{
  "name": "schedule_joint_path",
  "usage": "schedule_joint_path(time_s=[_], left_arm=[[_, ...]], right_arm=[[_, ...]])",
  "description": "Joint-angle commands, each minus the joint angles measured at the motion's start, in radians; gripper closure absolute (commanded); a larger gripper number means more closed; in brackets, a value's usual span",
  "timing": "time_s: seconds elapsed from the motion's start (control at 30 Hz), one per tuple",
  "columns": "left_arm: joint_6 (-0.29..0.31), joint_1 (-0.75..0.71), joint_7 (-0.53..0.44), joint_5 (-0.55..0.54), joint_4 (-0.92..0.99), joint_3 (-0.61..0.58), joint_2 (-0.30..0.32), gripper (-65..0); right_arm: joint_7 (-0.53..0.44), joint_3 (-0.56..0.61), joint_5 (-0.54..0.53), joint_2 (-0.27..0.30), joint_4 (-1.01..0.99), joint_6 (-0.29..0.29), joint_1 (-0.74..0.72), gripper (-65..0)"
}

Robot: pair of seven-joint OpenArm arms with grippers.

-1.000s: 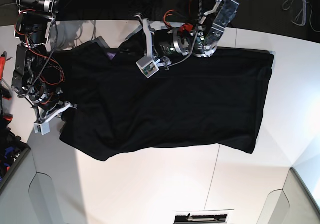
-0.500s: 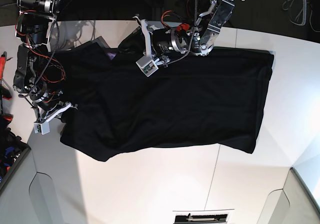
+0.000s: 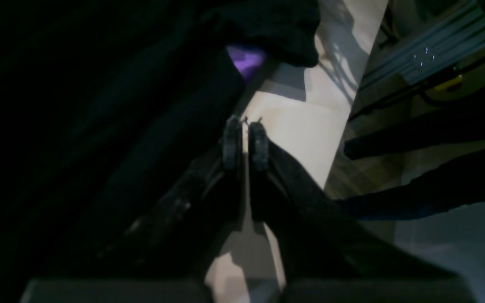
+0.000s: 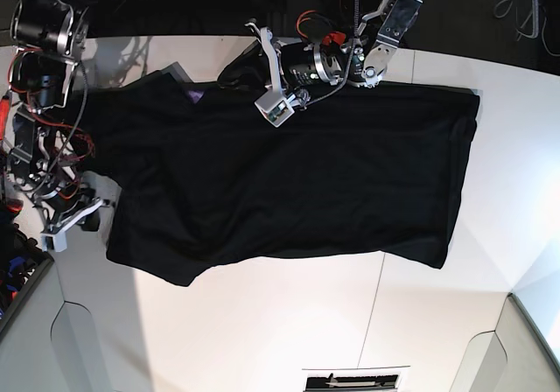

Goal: Layout the t-shirt on the table in an organized manner, then fold the t-shirt properly
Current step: 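Hold the shirt edge with the left gripper while the right gripper adjusts the corner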

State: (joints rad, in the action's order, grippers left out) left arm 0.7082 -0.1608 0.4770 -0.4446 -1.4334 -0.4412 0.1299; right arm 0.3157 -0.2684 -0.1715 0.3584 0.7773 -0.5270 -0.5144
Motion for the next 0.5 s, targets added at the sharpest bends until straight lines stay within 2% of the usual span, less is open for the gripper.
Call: schedule_joint_path(time_s=[0.0,0.13,0.23,0.37,0.47], left_arm=[[-0.01,-0.018,0.046,0.018,0.001,-0.002,0.004,-4.1],[-0.01,-0.031,0.046,0.016,0.0,-0.002,0.003,-4.1],[-0.01,-0.031,0.051,0.015,-0.019,-0.002,0.004,-4.1],[-0.01,-0.037,0.109,-0.021,-0.092,-0.002,0.006,-4.1],[-0.01,-0.051,0.135,-0.086,-0.17,-0.002,0.029,-4.1]], right_arm=[[-0.029,-0.002,-0.004,0.016,0.01,0.006,-0.052,0.0],[-0.027,-0.002,-0.009,0.027,0.002,0.007,-0.1,0.0],[-0.007,-0.002,-0.081,0.029,0.008,0.006,-0.109,0.0],[0.111,-0.002,-0.215,0.023,0.012,-0.023,-0.105,0.0],[0.171,-0.002,-0.267,0.012,0.012,-0.027,-0.094,0.0]])
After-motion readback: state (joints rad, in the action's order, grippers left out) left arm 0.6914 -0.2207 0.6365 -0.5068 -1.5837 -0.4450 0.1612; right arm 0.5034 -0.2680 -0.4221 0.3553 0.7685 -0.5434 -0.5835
